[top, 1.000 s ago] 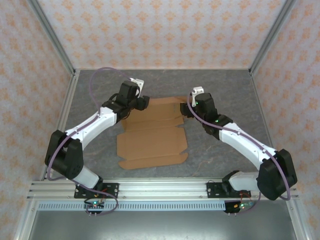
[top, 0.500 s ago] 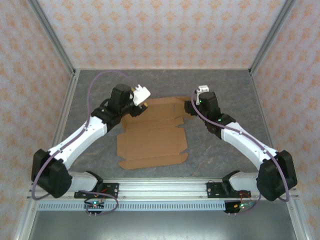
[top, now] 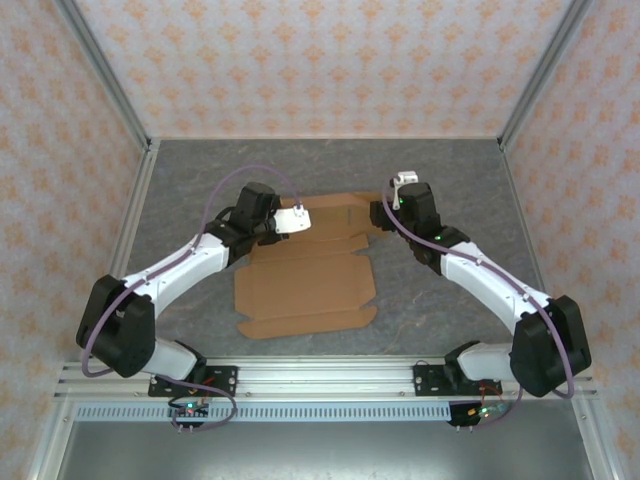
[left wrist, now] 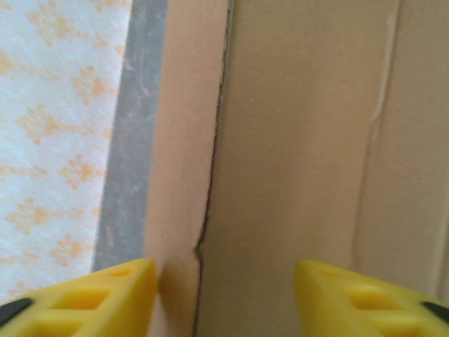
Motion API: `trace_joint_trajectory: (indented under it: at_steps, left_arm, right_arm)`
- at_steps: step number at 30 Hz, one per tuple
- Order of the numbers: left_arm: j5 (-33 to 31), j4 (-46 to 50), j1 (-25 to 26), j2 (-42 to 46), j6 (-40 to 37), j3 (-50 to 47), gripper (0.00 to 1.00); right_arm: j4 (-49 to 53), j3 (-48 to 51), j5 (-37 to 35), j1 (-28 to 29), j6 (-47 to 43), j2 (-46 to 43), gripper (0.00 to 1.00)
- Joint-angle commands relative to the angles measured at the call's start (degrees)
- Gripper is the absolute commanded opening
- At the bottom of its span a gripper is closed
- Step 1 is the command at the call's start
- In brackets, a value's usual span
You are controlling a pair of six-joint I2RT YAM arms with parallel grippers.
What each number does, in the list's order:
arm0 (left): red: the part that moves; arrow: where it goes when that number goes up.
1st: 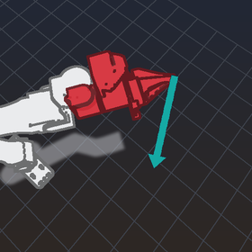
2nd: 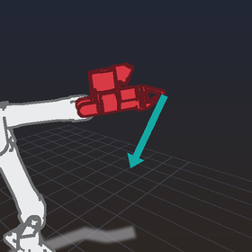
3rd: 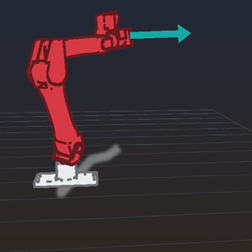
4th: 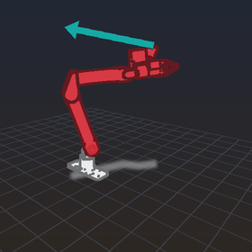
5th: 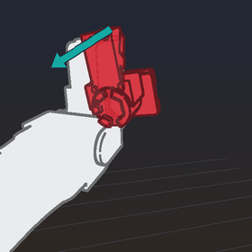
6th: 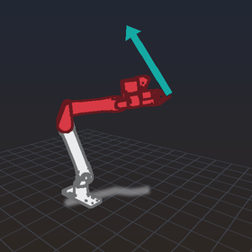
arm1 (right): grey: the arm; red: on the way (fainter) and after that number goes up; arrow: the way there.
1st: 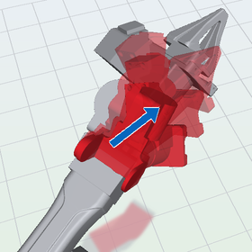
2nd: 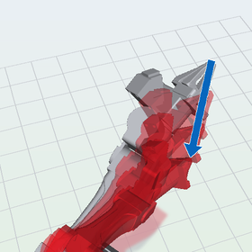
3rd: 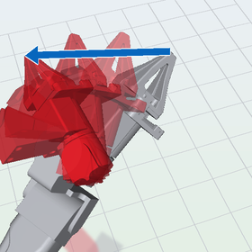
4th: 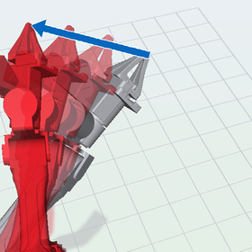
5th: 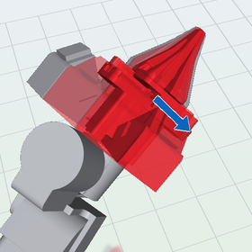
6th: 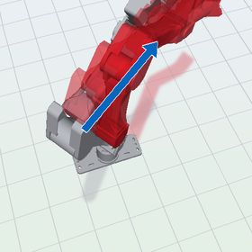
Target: Fold the paper box
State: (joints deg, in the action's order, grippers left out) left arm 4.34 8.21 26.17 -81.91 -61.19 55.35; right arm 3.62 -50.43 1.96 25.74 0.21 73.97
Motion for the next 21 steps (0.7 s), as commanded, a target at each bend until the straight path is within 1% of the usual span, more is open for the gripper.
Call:
trace_joint_trajectory:
  at_steps: [1,6,10,15,21]
  left_arm:
    - [-3.3,-5.9,1.0,-0.3,-3.1,-0.3,0.45]
    - [-5.6,-10.4,1.7,0.5,-4.0,-2.4,0.32]
    - [-6.7,-13.1,1.9,0.3,-5.3,-3.3,0.29]
    - [-7.0,-13.4,2.0,-0.8,-6.1,-2.9,0.24]
    - [-8.4,-17.5,2.3,-0.8,-7.5,-5.2,0.13]
  right_arm:
    - [-1.0,0.7,0.9,-0.8,0.7,-0.8,0.63]
    - [-1.0,0.9,1.3,-0.8,0.8,-0.7,0.62]
    - [-0.9,0.8,1.3,-0.8,0.9,-0.5,0.62]
    - [-0.3,0.8,0.7,-0.9,0.8,-0.8,0.62]
    - [1.0,0.0,0.9,-0.9,1.5,-0.9,0.64]
